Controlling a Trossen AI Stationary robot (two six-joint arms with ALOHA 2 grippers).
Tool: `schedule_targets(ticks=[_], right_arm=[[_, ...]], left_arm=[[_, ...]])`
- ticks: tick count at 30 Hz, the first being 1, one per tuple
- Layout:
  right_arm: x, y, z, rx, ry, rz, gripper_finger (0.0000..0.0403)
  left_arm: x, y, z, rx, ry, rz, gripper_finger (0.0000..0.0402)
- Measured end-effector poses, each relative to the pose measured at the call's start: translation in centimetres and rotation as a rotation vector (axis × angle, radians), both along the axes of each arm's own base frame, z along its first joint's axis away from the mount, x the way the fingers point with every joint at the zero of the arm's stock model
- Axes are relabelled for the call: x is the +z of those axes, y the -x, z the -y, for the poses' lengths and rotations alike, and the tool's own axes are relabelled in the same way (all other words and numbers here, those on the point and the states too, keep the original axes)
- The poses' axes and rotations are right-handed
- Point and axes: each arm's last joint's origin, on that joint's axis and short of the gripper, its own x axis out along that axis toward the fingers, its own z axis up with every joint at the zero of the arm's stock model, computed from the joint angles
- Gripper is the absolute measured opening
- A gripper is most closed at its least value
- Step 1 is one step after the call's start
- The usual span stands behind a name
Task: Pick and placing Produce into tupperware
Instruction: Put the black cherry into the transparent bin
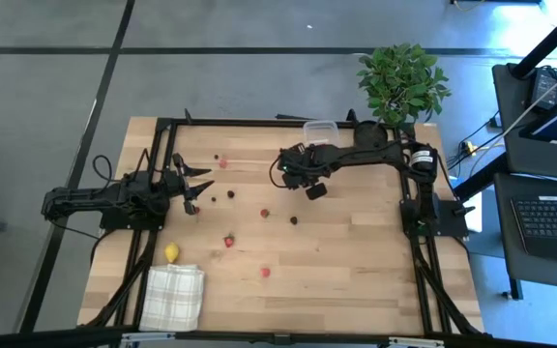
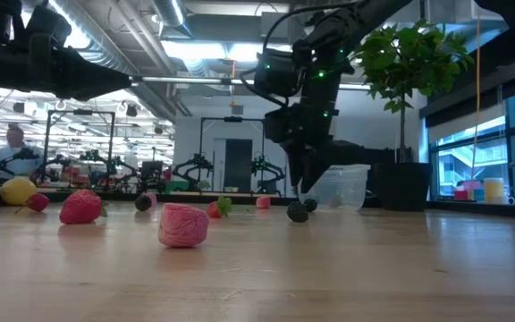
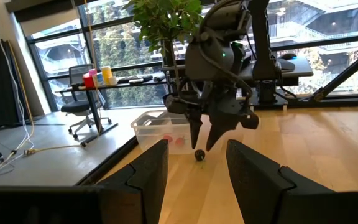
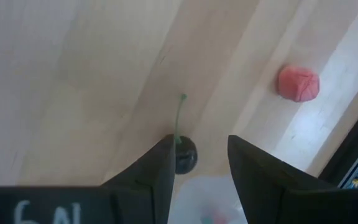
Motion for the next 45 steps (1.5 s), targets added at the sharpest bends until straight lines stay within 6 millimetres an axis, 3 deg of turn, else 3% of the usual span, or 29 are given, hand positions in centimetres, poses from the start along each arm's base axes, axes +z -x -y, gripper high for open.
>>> schedule_targets(ticks=[15, 24, 29, 45], right_arm=[[-0.05, 0.22, 0.02, -0.001, -0.003, -0.023, 0.0156], [-0.05, 0.22, 0.02, -0.002, -0.003, -0.022, 0.0244], [-0.03, 0.18, 0.03, -0.002, 0.000, -0.019, 0.0272], [-0.01, 0.30, 0.45, -0.019, 0.022, -0.024, 0.0277]], left_arm=[[0.00, 0.00, 0.00, 0.000, 0.000, 0.000, 0.0157], [0.00, 0.00, 0.00, 0.000, 0.000, 0.000, 0.0157], [0.00, 0.00, 0.00, 0.000, 0.000, 0.000, 0.0157], [0.00, 0.00, 0.00, 0.000, -0.001, 0.000, 0.0157]])
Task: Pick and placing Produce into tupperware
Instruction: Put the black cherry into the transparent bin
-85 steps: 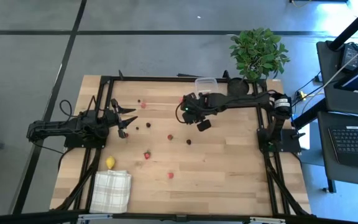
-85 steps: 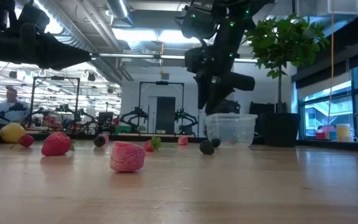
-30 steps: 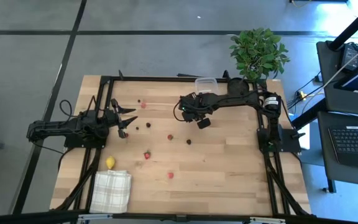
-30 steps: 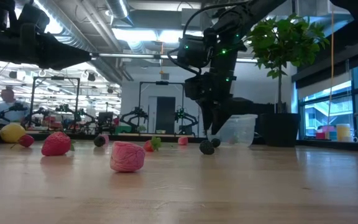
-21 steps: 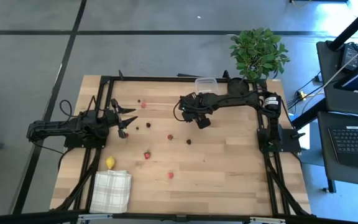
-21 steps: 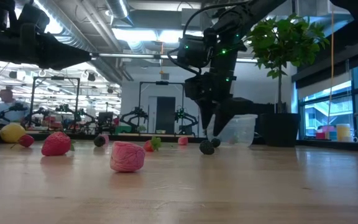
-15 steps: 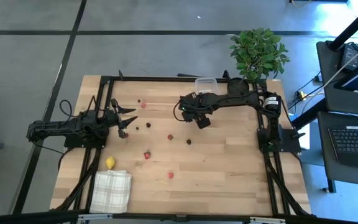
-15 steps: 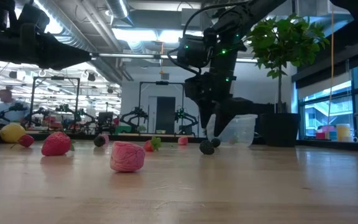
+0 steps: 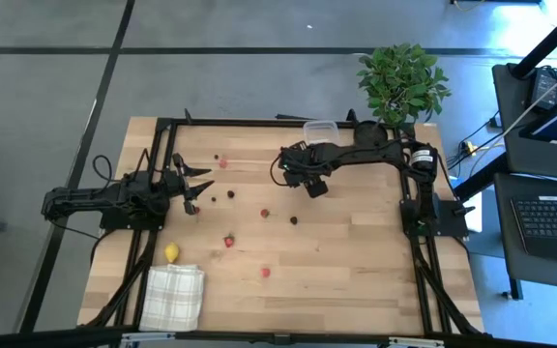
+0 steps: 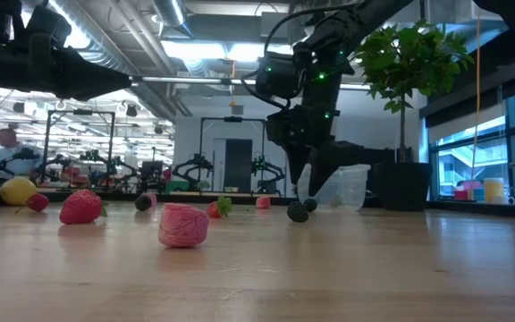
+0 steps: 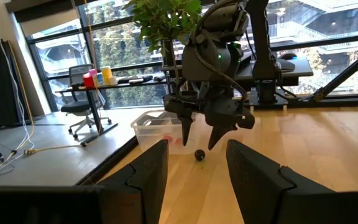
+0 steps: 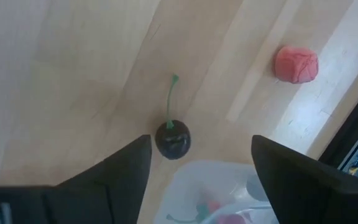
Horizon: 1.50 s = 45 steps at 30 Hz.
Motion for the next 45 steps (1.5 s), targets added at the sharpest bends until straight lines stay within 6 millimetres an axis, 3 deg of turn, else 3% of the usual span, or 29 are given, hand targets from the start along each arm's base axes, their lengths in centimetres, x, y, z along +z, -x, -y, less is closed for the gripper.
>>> schedule_targets(ticks=[18, 27, 37, 45], right_arm=[[-0.1, -0.1, 0.0, 0.001, -0.001, 0.005, 0.0277], [-2.7, -0.3, 0.0, 0.003, -0.027, -0.074, 0.0277], [-3.2, -0.4, 0.1, -0.003, -0.023, -0.095, 0.0277], [-3.3, -0.1, 0.2, -0.059, 0.003, -0.110, 0.0245]], left_arm=[[0.0, 0.0, 0.0, 0.000, 0.000, 0.000, 0.0157], [0.0, 0.0, 0.0, 0.000, 0.001, 0.000, 0.0157], [0.0, 0.0, 0.0, 0.000, 0.001, 0.000, 0.0157], [0.0, 0.0, 0.0, 0.000, 0.001, 0.000, 0.0157]])
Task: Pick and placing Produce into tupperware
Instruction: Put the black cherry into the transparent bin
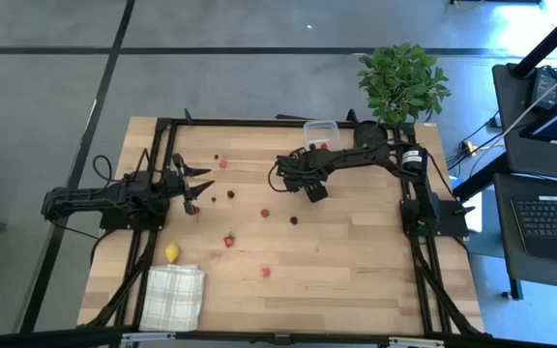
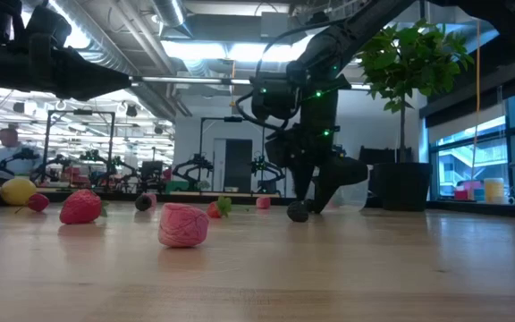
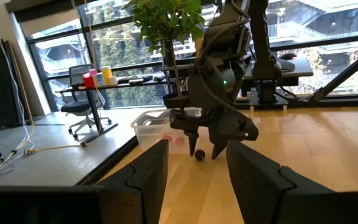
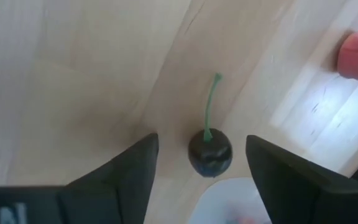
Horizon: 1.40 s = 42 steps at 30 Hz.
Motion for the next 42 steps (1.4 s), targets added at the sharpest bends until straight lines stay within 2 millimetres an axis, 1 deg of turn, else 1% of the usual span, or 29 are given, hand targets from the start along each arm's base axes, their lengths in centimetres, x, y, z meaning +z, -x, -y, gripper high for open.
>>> schedule_targets(ticks=[7, 26, 42], right_arm=[[-0.09, 0.12, 0.03, -0.004, 0.007, -0.013, 0.0214], [-0.18, 0.15, 0.04, -0.002, -0.019, -0.010, 0.0161], [-0.20, 0.13, 0.01, 0.001, -0.033, -0.006, 0.0148]], left_arm=[[-0.01, 0.00, 0.00, 0.000, 0.001, 0.000, 0.0157], [-0.01, 0.00, 0.00, 0.000, 0.000, 0.000, 0.0157], [0.00, 0.00, 0.00, -0.001, 0.000, 0.000, 0.0157]])
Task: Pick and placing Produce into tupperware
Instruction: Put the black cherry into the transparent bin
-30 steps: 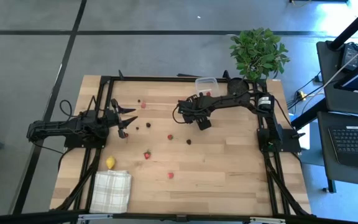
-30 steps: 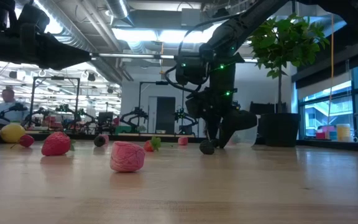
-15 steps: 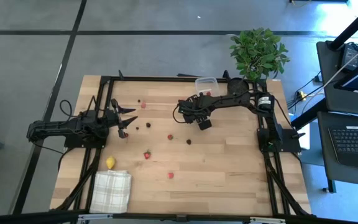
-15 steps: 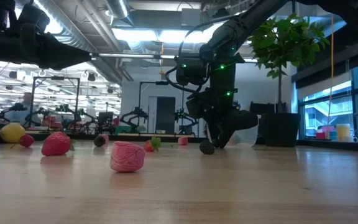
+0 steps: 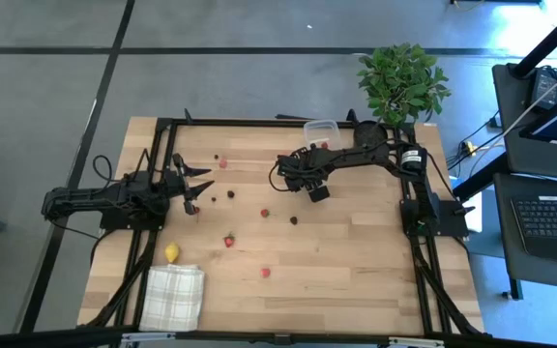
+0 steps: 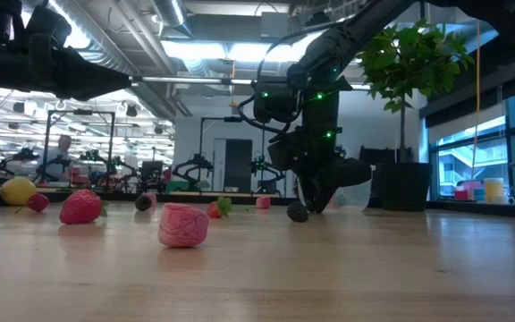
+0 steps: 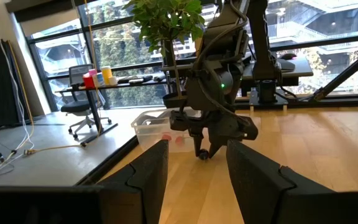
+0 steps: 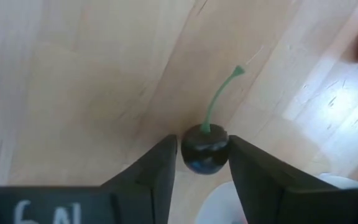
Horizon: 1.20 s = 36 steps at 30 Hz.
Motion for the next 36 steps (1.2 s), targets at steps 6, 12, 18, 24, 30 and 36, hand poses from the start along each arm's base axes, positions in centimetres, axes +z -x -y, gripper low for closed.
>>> schedule_targets(ticks=[6, 12, 18, 24, 30, 36], right_arm=[[0.0, 0.0, 0.0, 0.001, -0.002, 0.001, 0.0115], [0.0, 0.0, 0.0, 0.001, -0.001, 0.002, 0.0113], [0.0, 0.0, 0.0, -0.001, -0.002, 0.003, 0.0113], [0.5, -0.1, 0.0, -0.029, -0.009, -0.007, 0.0112], [2.3, -0.9, 0.1, -0.052, -0.007, 0.007, 0.0110], [5.0, -2.1, 0.2, -0.070, 0.001, 0.057, 0.0112]], left_arm=[[0.0, 0.0, 0.0, 0.000, 0.000, 0.000, 0.0157], [0.0, 0.0, 0.0, 0.000, 0.000, 0.000, 0.0157], [0.0, 0.0, 0.0, 0.000, 0.000, 0.000, 0.0157], [0.0, 0.0, 0.0, 0.000, 0.000, 0.000, 0.0157], [0.0, 0.0, 0.0, 0.000, 0.000, 0.000, 0.0157], [0.0, 0.0, 0.0, 0.000, 0.000, 0.000, 0.0157]])
